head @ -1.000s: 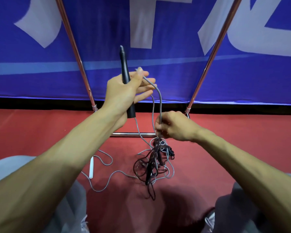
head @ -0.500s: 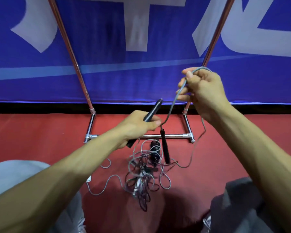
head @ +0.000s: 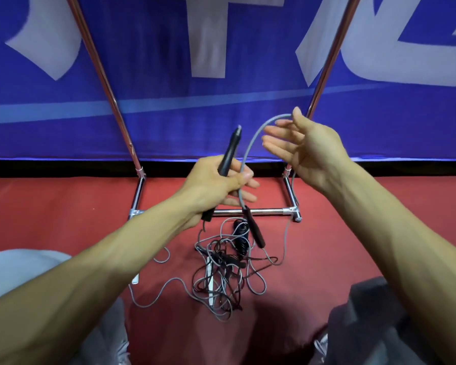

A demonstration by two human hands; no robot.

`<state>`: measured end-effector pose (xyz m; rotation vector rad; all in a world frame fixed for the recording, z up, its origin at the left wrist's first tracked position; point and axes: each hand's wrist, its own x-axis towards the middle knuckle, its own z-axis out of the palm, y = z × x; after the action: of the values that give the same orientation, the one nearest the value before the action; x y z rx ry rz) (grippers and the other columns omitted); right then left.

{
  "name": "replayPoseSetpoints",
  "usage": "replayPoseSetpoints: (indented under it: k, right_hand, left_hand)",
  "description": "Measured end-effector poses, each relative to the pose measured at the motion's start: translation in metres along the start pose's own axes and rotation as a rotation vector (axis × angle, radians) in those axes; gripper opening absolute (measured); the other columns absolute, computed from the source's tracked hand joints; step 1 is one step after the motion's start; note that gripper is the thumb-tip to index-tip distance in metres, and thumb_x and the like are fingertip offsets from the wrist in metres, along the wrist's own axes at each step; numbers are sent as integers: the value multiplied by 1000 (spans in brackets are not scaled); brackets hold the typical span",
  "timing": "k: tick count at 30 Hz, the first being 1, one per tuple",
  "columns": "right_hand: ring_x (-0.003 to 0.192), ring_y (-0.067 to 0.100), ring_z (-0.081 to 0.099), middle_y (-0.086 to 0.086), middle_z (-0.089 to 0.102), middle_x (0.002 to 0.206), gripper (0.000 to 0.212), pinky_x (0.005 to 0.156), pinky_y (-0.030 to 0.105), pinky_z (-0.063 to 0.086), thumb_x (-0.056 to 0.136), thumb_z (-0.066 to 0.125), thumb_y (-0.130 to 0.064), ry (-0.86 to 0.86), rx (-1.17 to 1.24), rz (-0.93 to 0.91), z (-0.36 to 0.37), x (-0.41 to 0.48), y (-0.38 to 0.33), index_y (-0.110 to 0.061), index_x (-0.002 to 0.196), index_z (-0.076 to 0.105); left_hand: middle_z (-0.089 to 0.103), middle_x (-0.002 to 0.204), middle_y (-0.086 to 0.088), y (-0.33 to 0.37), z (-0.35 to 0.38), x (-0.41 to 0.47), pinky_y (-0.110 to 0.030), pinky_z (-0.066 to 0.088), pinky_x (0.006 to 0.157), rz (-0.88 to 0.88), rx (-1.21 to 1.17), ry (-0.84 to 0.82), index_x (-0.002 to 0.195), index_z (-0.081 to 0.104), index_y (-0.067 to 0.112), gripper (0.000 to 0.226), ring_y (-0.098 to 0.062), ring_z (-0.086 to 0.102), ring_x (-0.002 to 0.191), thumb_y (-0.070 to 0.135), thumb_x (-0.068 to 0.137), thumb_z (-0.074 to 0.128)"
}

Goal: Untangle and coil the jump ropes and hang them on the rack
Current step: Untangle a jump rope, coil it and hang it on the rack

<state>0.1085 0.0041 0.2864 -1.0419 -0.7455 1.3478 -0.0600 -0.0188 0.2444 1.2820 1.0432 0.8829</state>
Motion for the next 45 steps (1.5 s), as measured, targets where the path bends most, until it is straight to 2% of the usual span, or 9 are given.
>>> replayPoseSetpoints:
  k: [7,12,17,24,27,29,34,39,45]
  right_hand:
    - [87,14,63,4,68,94,10,91,30,50,92,57,-6,-391,-743,104,9,-9,30,-10,86,64]
    - [69,4,59,-10,64,72,8,72,19,49,85,71,-15,-487,-1030,-117,15,-16,50,-17,80,65]
    - [72,21,66,7,64,76,8,71,36,57,88,67,-12,-460,-960,-116,18,-17,54,-5,88,64]
    - [53,14,58,8,58,67,9,51,23,51,92,59,-6,-259,-717,-54,9,-14,43,3,90,59]
    - [50,11,55,3,56,63,12,47,22,47,92,59,-3,-151,-584,-68,7,-12,40,-3,80,56]
    - [53,12,54,2,57,65,15,47,22,46,92,59,-4,-117,-561,-95,7,-11,40,-5,77,58]
    - [53,15,54,6,72,73,27,48,25,46,92,62,-21,-127,-799,-77,4,-8,37,-2,76,69]
    - [53,13,46,-1,50,48,40,61,33,43,82,63,-39,108,-906,-391,-1,0,41,-13,53,57]
    - [65,22,63,13,67,72,39,66,33,48,99,45,-40,-214,-645,-72,11,-2,44,-9,89,67]
  left_hand:
    - [75,87,-12,20,-23,7,-30,60,61,37,-274,213,95,61,4,8,-25,74,73,11,93,63]
    - [73,86,-14,17,-32,8,-30,60,62,25,-284,246,95,60,3,11,-27,75,76,13,93,64]
    - [74,91,-14,16,-38,12,-30,61,71,27,-168,240,98,63,5,19,-24,75,81,24,96,60]
    - [73,101,-9,-2,-38,15,-12,53,65,-50,333,47,113,67,5,44,-19,71,84,42,98,48]
    - [74,95,-6,-5,-32,12,-34,58,84,-106,352,-148,106,66,9,36,-27,72,87,41,98,50]
    - [72,86,-6,-4,-31,10,-33,56,73,-102,360,-197,102,61,11,23,-24,72,75,32,98,53]
    - [60,76,-2,-4,-32,9,-40,44,63,97,1127,52,93,48,20,19,-31,59,72,39,97,47]
    - [64,87,-3,3,-37,3,-34,31,62,307,1482,215,95,51,23,25,-34,61,86,47,93,45]
    - [66,98,2,5,-37,1,-32,33,62,492,1650,49,96,52,27,18,-28,63,90,43,88,49]
